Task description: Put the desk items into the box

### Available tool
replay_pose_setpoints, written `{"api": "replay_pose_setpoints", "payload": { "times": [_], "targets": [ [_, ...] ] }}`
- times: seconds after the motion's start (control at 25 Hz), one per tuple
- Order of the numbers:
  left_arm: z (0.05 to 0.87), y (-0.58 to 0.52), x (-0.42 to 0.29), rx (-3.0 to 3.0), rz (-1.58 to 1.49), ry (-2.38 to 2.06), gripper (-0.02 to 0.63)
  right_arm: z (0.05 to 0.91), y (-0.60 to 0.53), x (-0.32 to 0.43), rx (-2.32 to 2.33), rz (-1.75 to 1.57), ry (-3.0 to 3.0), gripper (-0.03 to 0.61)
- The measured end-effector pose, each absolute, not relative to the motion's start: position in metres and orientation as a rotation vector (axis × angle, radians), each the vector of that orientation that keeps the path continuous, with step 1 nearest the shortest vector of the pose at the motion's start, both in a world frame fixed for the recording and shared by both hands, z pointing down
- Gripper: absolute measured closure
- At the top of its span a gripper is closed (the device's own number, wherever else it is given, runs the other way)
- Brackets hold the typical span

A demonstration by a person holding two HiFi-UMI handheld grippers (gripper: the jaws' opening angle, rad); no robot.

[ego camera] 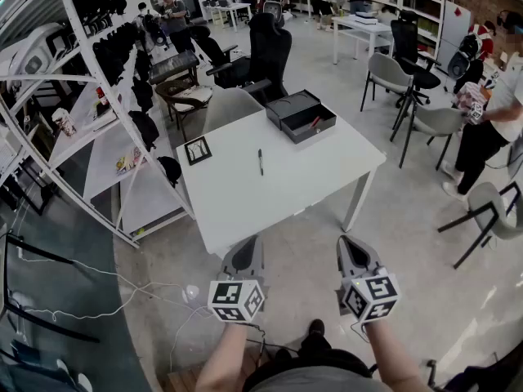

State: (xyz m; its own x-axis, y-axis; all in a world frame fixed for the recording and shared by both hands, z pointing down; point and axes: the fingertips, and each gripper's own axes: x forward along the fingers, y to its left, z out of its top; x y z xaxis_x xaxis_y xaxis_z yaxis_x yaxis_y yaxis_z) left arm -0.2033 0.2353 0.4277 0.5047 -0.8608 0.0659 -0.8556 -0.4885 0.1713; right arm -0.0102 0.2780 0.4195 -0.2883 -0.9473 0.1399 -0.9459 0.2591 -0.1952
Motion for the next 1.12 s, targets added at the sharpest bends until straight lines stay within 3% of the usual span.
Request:
{"api": "replay_pose_setpoints", "payload": {
  "times": [1.12],
  "targets": [
    [0.426,0.181,-0.163,2.46,-0.007,-1.66,0.604,0.425,0.234,0.056,-1.802,-0.419,2.497,0.575]
  ]
}}
